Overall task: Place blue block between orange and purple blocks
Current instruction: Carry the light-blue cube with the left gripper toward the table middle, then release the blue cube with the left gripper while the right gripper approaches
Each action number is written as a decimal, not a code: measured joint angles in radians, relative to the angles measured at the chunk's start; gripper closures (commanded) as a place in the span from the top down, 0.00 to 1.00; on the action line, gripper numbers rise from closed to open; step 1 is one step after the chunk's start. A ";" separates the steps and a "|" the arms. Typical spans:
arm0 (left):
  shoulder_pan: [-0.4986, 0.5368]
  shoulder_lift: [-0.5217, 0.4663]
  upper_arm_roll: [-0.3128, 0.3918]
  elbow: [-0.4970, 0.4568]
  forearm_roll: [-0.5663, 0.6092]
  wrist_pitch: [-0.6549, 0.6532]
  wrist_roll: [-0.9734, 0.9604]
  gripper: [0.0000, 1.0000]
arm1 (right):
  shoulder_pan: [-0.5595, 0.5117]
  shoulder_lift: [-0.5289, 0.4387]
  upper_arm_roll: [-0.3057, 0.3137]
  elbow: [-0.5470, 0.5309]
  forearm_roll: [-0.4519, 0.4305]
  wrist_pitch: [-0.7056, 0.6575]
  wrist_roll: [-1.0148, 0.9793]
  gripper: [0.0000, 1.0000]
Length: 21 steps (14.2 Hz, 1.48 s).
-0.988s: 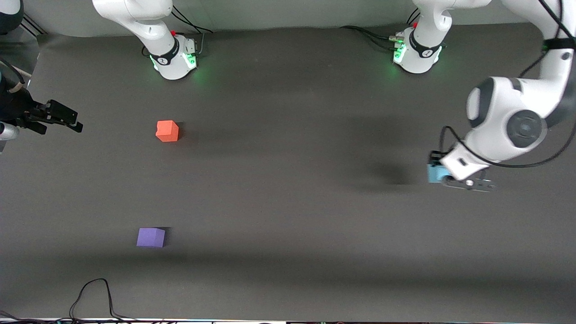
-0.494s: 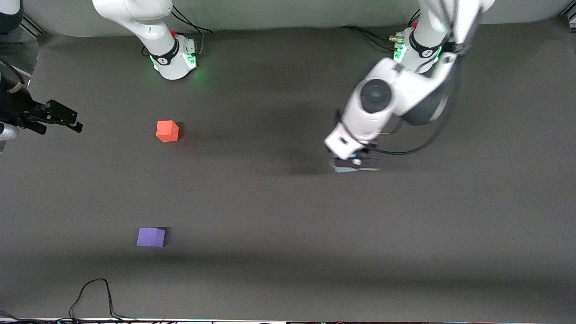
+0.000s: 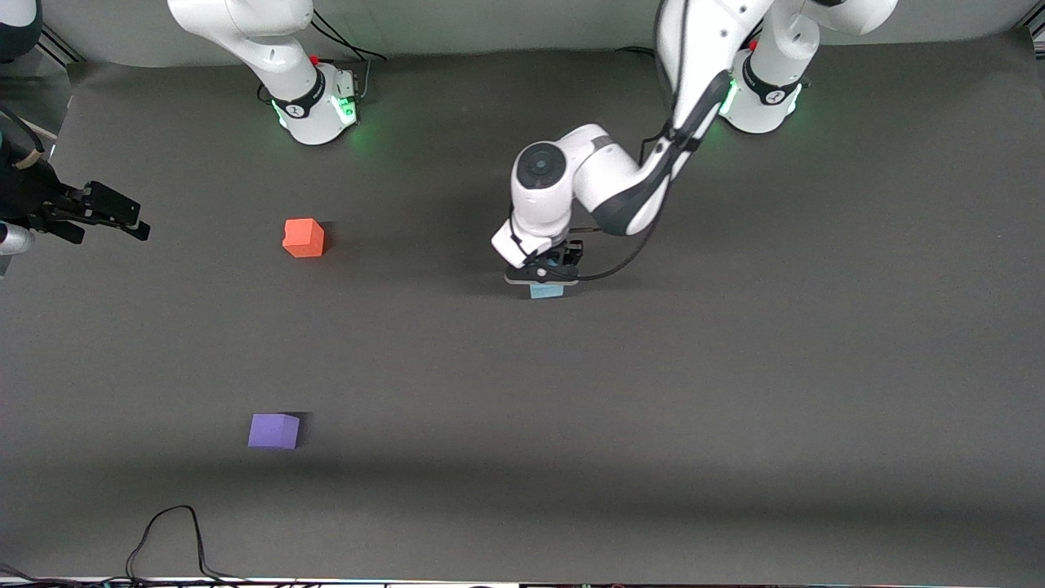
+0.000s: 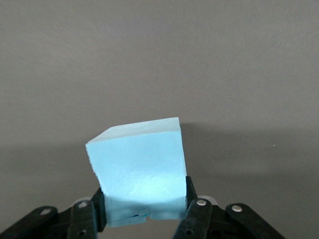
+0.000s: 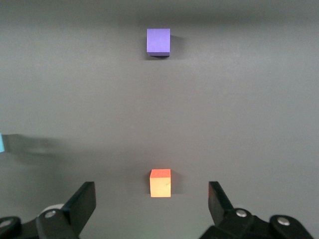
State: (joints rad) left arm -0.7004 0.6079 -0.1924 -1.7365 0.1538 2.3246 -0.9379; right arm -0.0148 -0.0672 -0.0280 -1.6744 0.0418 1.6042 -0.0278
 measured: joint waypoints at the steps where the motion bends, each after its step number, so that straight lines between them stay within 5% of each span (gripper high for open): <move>1: -0.002 0.024 0.002 0.018 0.003 0.003 -0.003 0.43 | 0.000 0.000 0.000 0.000 0.000 0.000 0.000 1.00; 2: -0.001 0.043 0.006 0.034 0.005 0.008 -0.003 0.47 | 0.000 0.000 0.000 0.000 0.000 0.000 0.000 1.00; 3: -0.001 0.058 0.010 0.047 0.007 0.016 -0.003 0.62 | 0.000 0.000 0.000 0.000 0.000 0.000 0.000 1.00; 4: 0.000 0.068 0.012 0.053 0.010 0.028 -0.003 1.00 | 0.000 0.000 0.000 0.000 0.000 0.000 0.000 1.00; 8: 0.003 0.071 0.015 0.078 0.024 0.017 -0.001 1.00 | 0.000 0.001 0.000 0.001 0.000 0.003 0.000 1.00; 11: 0.046 -0.008 0.018 0.113 0.007 -0.119 0.050 1.00 | 0.003 0.041 0.022 0.020 0.001 0.004 0.000 1.00; 17: 0.376 -0.295 0.030 0.123 -0.198 -0.442 0.463 1.00 | 0.018 0.225 0.210 0.086 0.025 0.035 0.003 1.00; 21: 0.623 -0.394 0.034 0.122 -0.212 -0.614 0.712 1.00 | 0.044 0.358 0.414 0.082 0.047 0.222 0.185 1.00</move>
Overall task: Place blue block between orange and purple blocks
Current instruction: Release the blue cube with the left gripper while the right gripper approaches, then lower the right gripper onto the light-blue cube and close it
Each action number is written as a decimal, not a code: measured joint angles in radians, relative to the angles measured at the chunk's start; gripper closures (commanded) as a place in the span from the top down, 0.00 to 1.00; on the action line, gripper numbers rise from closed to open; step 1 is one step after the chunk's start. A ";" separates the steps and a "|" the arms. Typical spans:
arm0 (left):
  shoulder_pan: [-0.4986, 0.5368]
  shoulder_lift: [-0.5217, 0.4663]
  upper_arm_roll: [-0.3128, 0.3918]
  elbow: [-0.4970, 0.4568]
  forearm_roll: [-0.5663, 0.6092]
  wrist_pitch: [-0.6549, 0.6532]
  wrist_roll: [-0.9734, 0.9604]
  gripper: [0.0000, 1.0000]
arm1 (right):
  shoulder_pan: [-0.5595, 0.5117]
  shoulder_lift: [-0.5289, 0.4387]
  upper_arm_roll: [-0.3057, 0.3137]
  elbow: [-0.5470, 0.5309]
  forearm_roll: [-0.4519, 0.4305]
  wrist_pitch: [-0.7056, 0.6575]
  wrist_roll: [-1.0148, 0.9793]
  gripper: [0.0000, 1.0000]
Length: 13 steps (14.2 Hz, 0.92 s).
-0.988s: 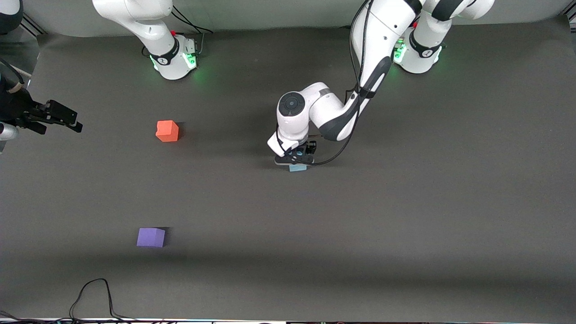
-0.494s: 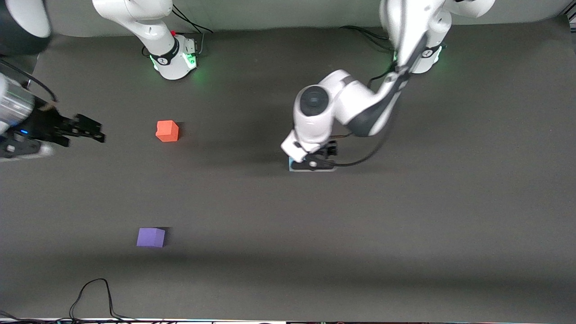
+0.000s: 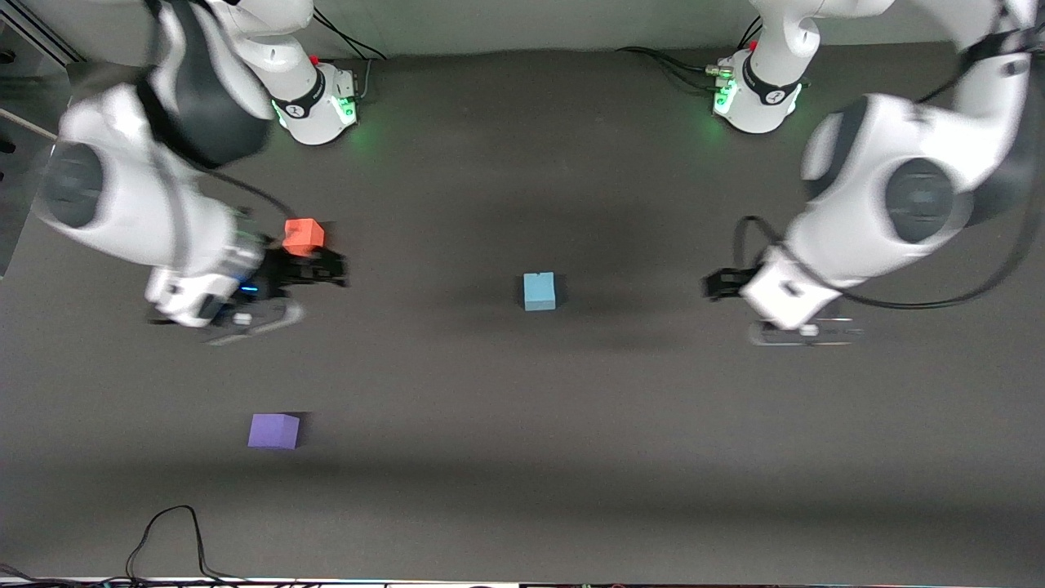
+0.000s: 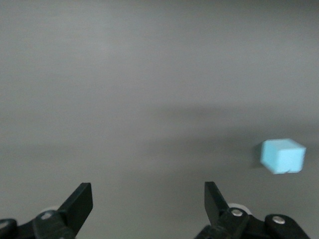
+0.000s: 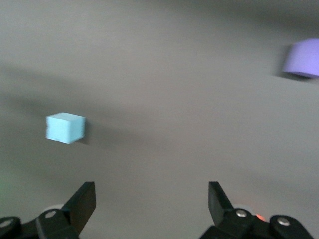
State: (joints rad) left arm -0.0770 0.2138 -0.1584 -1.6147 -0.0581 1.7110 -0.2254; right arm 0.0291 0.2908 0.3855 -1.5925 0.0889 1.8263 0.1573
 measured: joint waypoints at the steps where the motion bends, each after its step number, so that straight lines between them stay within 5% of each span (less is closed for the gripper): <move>1: 0.054 -0.026 0.001 0.000 -0.001 -0.037 0.064 1.00 | 0.007 0.044 0.050 -0.003 0.000 0.058 0.037 1.00; 4: 0.183 -0.115 0.003 0.000 0.000 -0.109 0.194 1.00 | 0.079 0.177 0.126 -0.006 -0.032 0.222 0.227 1.00; 9: 0.216 -0.185 0.019 -0.014 0.005 -0.134 0.268 1.00 | 0.270 0.410 0.159 0.014 -0.347 0.432 0.609 1.00; 13: 0.216 -0.189 0.018 -0.014 0.025 -0.137 0.270 1.00 | 0.336 0.551 0.159 0.088 -0.484 0.462 0.713 1.00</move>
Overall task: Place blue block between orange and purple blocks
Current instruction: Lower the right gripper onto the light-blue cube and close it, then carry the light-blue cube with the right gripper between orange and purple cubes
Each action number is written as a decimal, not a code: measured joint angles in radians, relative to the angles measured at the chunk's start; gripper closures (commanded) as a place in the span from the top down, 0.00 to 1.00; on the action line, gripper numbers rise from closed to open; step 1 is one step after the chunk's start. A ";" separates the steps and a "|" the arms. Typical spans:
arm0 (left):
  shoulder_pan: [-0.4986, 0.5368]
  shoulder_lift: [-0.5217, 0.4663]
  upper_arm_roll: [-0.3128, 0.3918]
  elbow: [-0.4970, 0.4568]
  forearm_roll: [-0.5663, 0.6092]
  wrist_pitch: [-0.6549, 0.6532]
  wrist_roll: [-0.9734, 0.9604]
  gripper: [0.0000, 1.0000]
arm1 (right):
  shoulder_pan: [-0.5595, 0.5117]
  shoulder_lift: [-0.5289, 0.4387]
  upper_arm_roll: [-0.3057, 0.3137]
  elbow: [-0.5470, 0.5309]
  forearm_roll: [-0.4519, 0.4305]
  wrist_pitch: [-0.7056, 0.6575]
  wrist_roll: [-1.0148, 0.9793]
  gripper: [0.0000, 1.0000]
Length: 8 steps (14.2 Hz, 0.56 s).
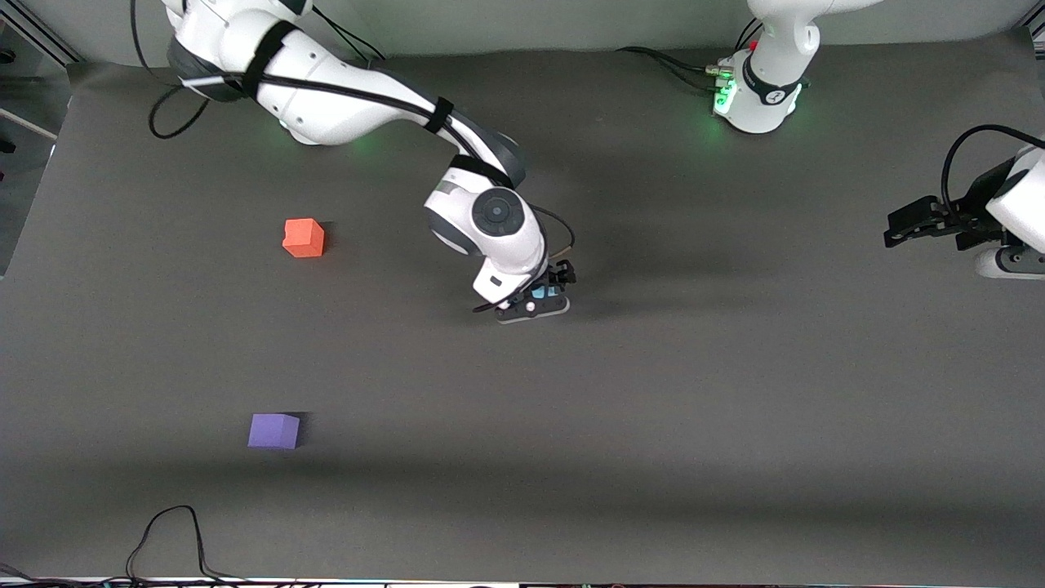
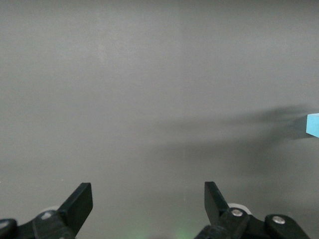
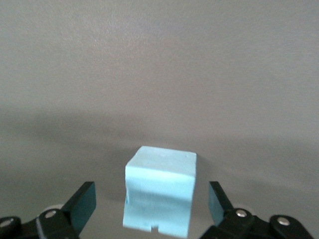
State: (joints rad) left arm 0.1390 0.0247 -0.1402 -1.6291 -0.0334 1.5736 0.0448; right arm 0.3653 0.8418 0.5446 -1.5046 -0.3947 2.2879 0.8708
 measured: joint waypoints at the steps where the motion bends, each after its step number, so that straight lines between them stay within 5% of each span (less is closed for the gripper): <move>1: 0.000 -0.002 0.000 0.000 0.004 0.000 0.002 1.00 | 0.006 0.019 0.000 0.002 -0.028 0.009 0.020 1.00; 2: -0.002 -0.005 0.001 0.000 0.009 -0.001 0.007 1.00 | 0.010 0.035 0.000 0.002 -0.053 0.013 0.040 0.94; 5: -0.141 -0.017 0.147 0.000 0.014 -0.003 0.023 1.00 | 0.011 0.058 0.000 0.002 -0.074 0.031 0.053 0.32; 6: -0.198 -0.019 0.204 0.000 0.016 -0.004 0.025 1.00 | 0.011 0.058 0.000 0.002 -0.074 0.031 0.053 0.22; 8: -0.238 -0.020 0.243 0.000 0.017 -0.004 0.027 1.00 | 0.010 0.057 0.000 0.003 -0.074 0.031 0.061 0.18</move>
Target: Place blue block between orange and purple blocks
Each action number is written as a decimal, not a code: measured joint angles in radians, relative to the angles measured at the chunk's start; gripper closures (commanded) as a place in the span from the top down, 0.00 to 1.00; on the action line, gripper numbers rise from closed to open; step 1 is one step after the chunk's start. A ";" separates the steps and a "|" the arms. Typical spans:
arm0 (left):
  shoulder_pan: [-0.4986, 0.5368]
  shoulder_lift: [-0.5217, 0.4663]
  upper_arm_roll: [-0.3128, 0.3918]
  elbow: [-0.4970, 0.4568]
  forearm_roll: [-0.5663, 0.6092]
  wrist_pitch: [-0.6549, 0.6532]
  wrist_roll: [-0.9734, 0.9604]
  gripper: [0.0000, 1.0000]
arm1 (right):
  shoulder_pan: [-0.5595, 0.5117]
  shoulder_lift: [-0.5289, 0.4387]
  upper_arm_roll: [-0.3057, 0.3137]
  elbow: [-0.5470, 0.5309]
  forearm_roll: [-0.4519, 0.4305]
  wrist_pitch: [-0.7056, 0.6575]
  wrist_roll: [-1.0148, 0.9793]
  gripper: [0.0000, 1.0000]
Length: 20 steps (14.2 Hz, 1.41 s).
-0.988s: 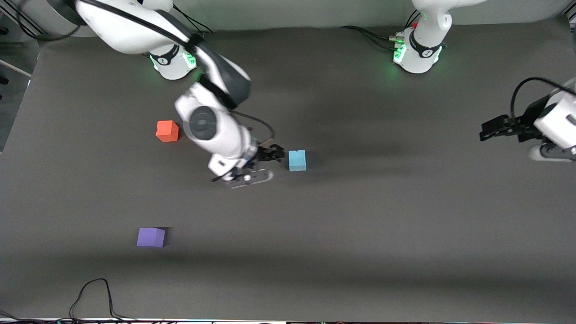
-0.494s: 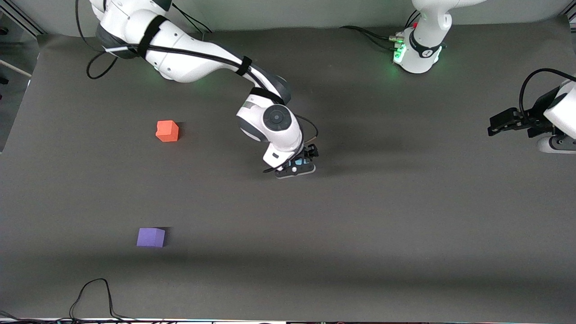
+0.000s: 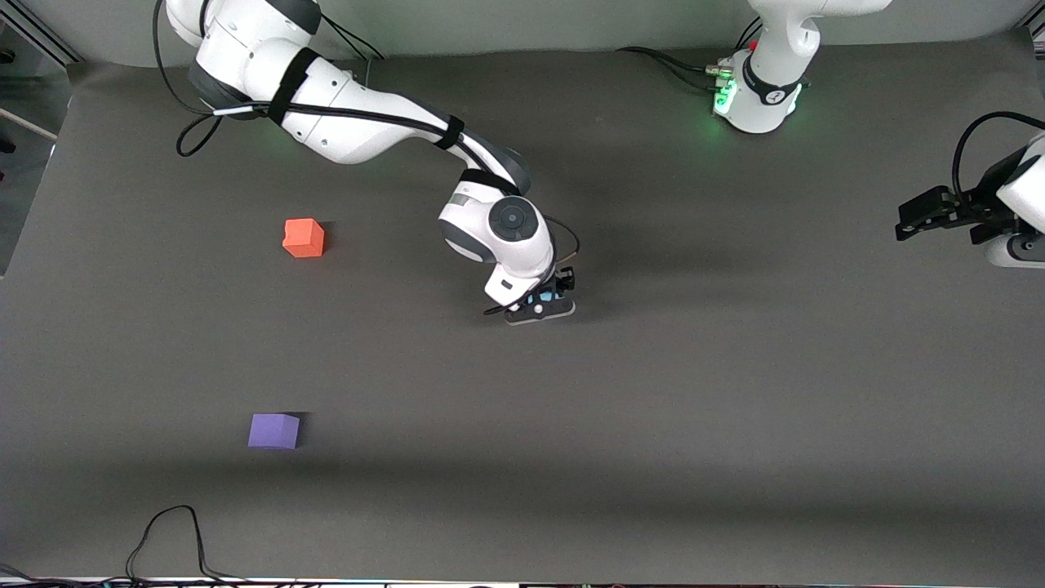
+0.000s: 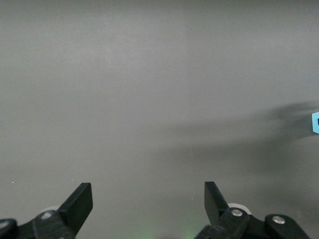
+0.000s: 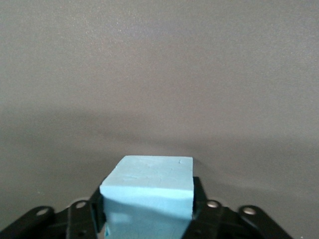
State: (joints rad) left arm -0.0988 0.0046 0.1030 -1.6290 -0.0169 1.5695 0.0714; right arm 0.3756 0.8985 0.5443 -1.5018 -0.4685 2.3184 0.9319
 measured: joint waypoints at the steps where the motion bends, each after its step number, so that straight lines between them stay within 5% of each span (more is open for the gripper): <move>1: -0.004 0.000 0.002 0.000 0.000 0.000 0.000 1.00 | -0.001 -0.001 0.000 0.001 0.000 0.000 0.014 0.18; 6: 0.034 0.000 -0.057 0.002 0.002 -0.009 0.002 1.00 | -0.069 -0.108 0.006 -0.009 0.015 -0.100 0.039 0.18; 9: 0.049 -0.001 -0.068 0.003 0.002 -0.010 0.002 1.00 | -0.153 -0.268 -0.009 -0.080 0.161 -0.120 -0.041 0.18; 12: 0.052 -0.001 -0.069 0.002 0.002 -0.010 0.002 1.00 | -0.173 -0.453 -0.173 -0.185 0.357 -0.140 -0.266 0.18; 15: 0.051 0.000 -0.073 0.002 0.002 -0.010 0.002 1.00 | -0.181 -0.587 -0.380 -0.316 0.465 -0.162 -0.558 0.19; 20: 0.054 0.000 -0.074 0.002 0.017 -0.033 0.027 1.00 | -0.189 -0.637 -0.665 -0.542 0.583 -0.073 -0.960 0.19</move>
State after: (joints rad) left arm -0.0447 0.0042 0.0287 -1.6273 0.0001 1.5366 0.0988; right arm 0.1867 0.2613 -0.1211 -2.0437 0.1146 2.2449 -0.0279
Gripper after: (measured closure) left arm 0.000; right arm 0.405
